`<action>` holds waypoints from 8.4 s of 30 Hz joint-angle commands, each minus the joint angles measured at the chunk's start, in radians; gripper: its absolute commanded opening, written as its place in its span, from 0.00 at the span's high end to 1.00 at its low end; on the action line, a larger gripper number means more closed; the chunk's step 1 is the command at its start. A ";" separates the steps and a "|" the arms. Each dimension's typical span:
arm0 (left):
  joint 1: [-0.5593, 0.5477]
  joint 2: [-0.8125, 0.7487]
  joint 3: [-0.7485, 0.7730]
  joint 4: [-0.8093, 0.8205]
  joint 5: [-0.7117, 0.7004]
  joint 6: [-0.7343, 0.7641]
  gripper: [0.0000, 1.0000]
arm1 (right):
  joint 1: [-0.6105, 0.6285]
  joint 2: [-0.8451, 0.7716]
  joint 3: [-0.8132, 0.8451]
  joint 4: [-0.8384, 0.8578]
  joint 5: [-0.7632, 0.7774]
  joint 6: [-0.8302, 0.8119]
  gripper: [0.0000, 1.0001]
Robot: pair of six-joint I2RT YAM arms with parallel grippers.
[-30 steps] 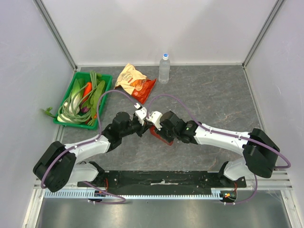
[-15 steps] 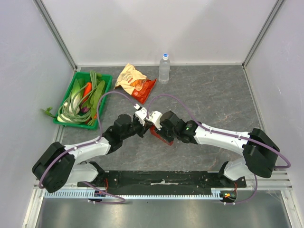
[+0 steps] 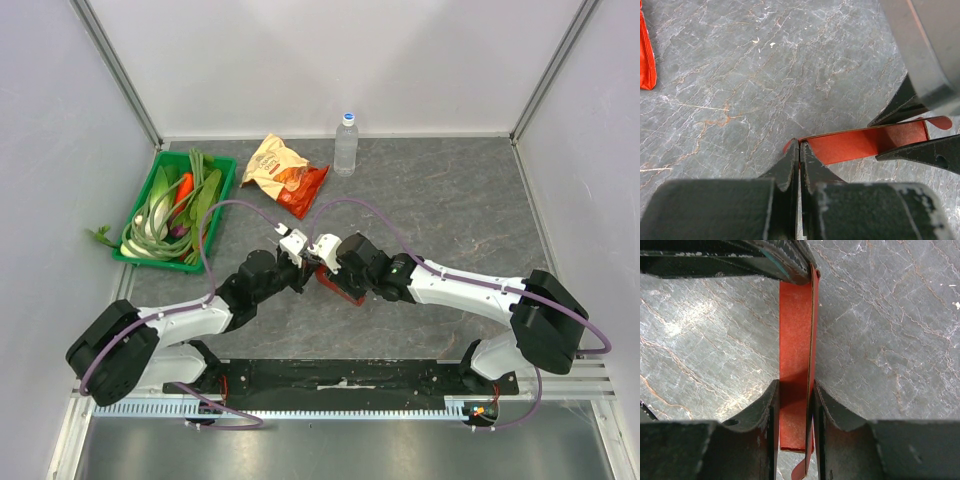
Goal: Fold the paper box
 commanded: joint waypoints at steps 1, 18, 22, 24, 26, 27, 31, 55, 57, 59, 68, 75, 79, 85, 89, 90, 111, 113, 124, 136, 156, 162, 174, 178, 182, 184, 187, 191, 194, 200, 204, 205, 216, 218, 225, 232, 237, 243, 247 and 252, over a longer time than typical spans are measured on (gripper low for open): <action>-0.034 0.047 -0.030 0.042 -0.007 -0.066 0.98 | -0.002 0.022 0.025 0.039 -0.025 -0.005 0.80; -0.071 0.060 -0.066 -0.017 -0.205 -0.081 0.98 | -0.020 0.003 -0.011 0.059 -0.033 -0.018 0.78; -0.074 0.069 -0.073 -0.011 -0.194 -0.094 0.98 | -0.025 0.004 -0.008 0.061 -0.039 -0.016 0.76; -0.074 0.069 -0.072 -0.014 -0.199 -0.099 0.98 | -0.028 0.003 -0.009 0.062 -0.033 -0.013 0.75; -0.075 0.072 -0.076 0.005 -0.188 -0.105 0.98 | -0.026 -0.002 -0.009 0.061 -0.028 -0.001 0.69; -0.077 0.076 -0.077 0.010 -0.187 -0.112 0.98 | -0.028 -0.004 -0.008 0.059 -0.023 0.008 0.66; -0.093 0.116 -0.052 0.009 -0.197 -0.135 0.98 | -0.028 -0.019 0.006 0.041 -0.003 0.080 0.43; -0.163 0.152 0.002 -0.071 -0.298 -0.171 0.98 | -0.025 -0.264 0.087 -0.435 0.176 0.542 0.62; -0.164 0.145 0.000 -0.076 -0.298 -0.169 0.98 | -0.015 -0.248 0.081 -0.435 0.190 0.542 0.62; -0.164 0.136 -0.007 -0.076 -0.305 -0.166 0.98 | -0.009 -0.240 0.075 -0.432 0.207 0.541 0.64; -0.166 0.129 0.003 -0.090 -0.305 -0.161 0.98 | 0.038 -0.182 0.051 -0.387 0.285 0.541 0.70; -0.167 0.124 0.000 -0.094 -0.302 -0.161 0.98 | 0.057 -0.146 0.052 -0.361 0.354 0.545 0.78; -0.169 0.122 -0.003 -0.094 -0.302 -0.160 0.98 | 0.061 -0.136 0.064 -0.367 0.377 0.562 0.86; -0.172 0.125 -0.001 -0.094 -0.300 -0.157 0.98 | 0.066 -0.116 0.084 -0.376 0.389 0.588 1.00; -0.175 0.124 -0.004 -0.093 -0.302 -0.157 0.98 | 0.067 -0.125 0.103 -0.384 0.374 0.637 1.00; -0.175 0.124 -0.006 -0.094 -0.305 -0.158 0.98 | 0.067 -0.128 0.104 -0.386 0.365 0.649 1.00; -0.184 0.121 -0.012 -0.082 -0.302 -0.166 0.98 | -0.023 -0.258 -0.014 -0.191 0.228 0.944 1.00; -0.186 0.122 -0.014 -0.082 -0.302 -0.166 0.98 | -0.029 -0.264 -0.028 -0.173 0.224 0.963 1.00; -0.205 0.141 0.000 -0.073 -0.306 -0.168 0.98 | -0.068 -0.313 -0.110 -0.054 0.156 1.061 1.00; -0.219 0.152 -0.001 -0.068 -0.317 -0.172 0.98 | -0.104 -0.350 -0.158 0.023 0.105 1.104 1.00; -0.222 0.149 0.017 -0.120 -0.358 -0.210 0.98 | 0.084 -0.300 0.006 -0.338 0.377 0.754 0.56; -0.225 0.142 0.025 -0.137 -0.358 -0.207 0.98 | 0.123 -0.241 -0.008 -0.352 0.466 0.763 0.59; -0.227 0.124 0.042 -0.189 -0.349 -0.204 0.98 | 0.120 -0.209 -0.006 -0.326 0.500 0.752 0.71; -0.227 0.104 0.066 -0.248 -0.357 -0.210 0.98 | 0.120 -0.202 -0.011 -0.324 0.504 0.751 0.74; -0.229 0.095 0.084 -0.283 -0.343 -0.210 0.98 | 0.121 -0.195 0.003 -0.324 0.500 0.745 0.80; -0.230 0.098 0.091 -0.292 -0.337 -0.220 0.98 | 0.121 -0.180 0.017 -0.327 0.486 0.745 0.83; -0.230 0.106 0.104 -0.312 -0.334 -0.226 0.98 | 0.121 -0.165 0.032 -0.337 0.481 0.746 0.89; -0.230 0.110 0.111 -0.324 -0.332 -0.223 0.98 | 0.114 -0.171 0.044 -0.346 0.471 0.759 0.98; -0.232 0.110 0.114 -0.332 -0.332 -0.223 0.98 | 0.094 -0.178 0.054 -0.347 0.439 0.772 1.00; -0.235 0.112 0.112 -0.334 -0.334 -0.224 0.98 | 0.028 -0.194 0.058 -0.332 0.313 0.826 1.00; -0.238 0.110 0.114 -0.335 -0.332 -0.229 0.98 | -0.011 -0.195 0.037 -0.301 0.254 0.878 1.00; -0.239 0.110 0.114 -0.335 -0.331 -0.232 0.98 | -0.015 -0.194 0.034 -0.297 0.241 0.889 1.00; -0.252 0.119 0.117 -0.330 -0.334 -0.233 0.98 | -0.077 -0.217 -0.005 -0.242 0.133 1.038 1.00; -0.253 0.121 0.118 -0.330 -0.334 -0.232 0.98 | -0.087 -0.231 -0.009 -0.228 0.119 1.048 1.00; -0.261 0.122 0.117 -0.326 -0.338 -0.235 0.98 | -0.112 -0.249 -0.058 -0.205 0.119 1.105 1.00; -0.264 0.122 0.115 -0.324 -0.349 -0.235 0.98 | -0.110 -0.237 -0.066 -0.229 0.147 1.076 1.00; -0.265 0.124 0.091 -0.285 -0.358 -0.243 0.98 | -0.060 -0.229 -0.055 -0.254 0.248 1.006 1.00; -0.267 0.127 0.036 -0.205 -0.377 -0.264 0.98 | 0.041 -0.195 -0.043 -0.300 0.386 1.004 1.00; -0.271 0.139 0.011 -0.166 -0.398 -0.267 0.98 | 0.101 -0.175 -0.052 -0.291 0.466 1.028 1.00; -0.278 0.191 -0.015 -0.099 -0.420 -0.272 0.98 | 0.121 -0.201 -0.138 -0.186 0.480 1.010 1.00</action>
